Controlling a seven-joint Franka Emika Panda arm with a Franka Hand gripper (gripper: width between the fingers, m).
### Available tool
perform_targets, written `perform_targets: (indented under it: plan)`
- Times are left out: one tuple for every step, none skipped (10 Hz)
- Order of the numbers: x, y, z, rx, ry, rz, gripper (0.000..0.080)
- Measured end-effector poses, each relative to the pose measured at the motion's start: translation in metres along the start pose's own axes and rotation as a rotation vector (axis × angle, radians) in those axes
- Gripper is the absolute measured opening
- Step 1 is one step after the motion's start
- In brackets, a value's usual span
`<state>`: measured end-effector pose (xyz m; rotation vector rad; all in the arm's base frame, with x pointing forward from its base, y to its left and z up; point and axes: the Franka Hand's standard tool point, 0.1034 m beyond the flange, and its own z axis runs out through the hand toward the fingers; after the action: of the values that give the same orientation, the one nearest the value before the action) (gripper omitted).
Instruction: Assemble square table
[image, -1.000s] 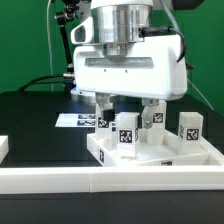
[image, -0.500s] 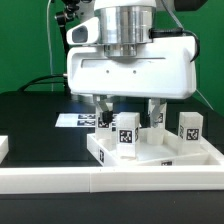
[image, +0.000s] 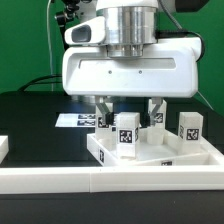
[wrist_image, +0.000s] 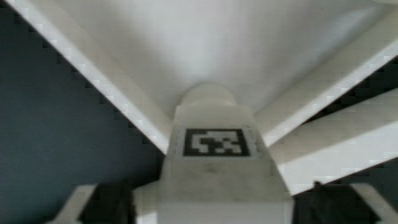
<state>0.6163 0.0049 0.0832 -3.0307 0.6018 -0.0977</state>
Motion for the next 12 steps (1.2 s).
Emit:
perform_targets:
  plan:
    - [0.0001, 0.0001, 0.0000, 0.000, 0.000, 0.000, 0.0374]
    - [0.0001, 0.0002, 0.0000, 0.000, 0.000, 0.000, 0.0288]
    - [0.0001, 0.0002, 0.0000, 0.000, 0.000, 0.000, 0.0288]
    - [0.0001, 0.0002, 0.0000, 0.000, 0.000, 0.008, 0.0288]
    - [0.0001, 0.0003, 0.0000, 0.000, 0.000, 0.028, 0.0288]
    - [0.0001, 0.0003, 0.0000, 0.000, 0.000, 0.029, 0.0288]
    - [0.0001, 0.0001, 0.0000, 0.001, 0.000, 0.057, 0.0288]
    - [0.0000, 0.0001, 0.0000, 0.002, 0.001, 0.196, 0.0288]
    - [-0.0003, 0.0001, 0.0002, 0.002, 0.006, 0.310, 0.0288]
    - [-0.0005, 0.0002, 0.0006, 0.002, 0.009, 0.404, 0.0288]
    - [-0.0004, 0.0005, 0.0010, 0.008, 0.016, 0.483, 0.0288]
    - [-0.0006, 0.0008, 0.0012, 0.015, 0.026, 0.606, 0.0290]
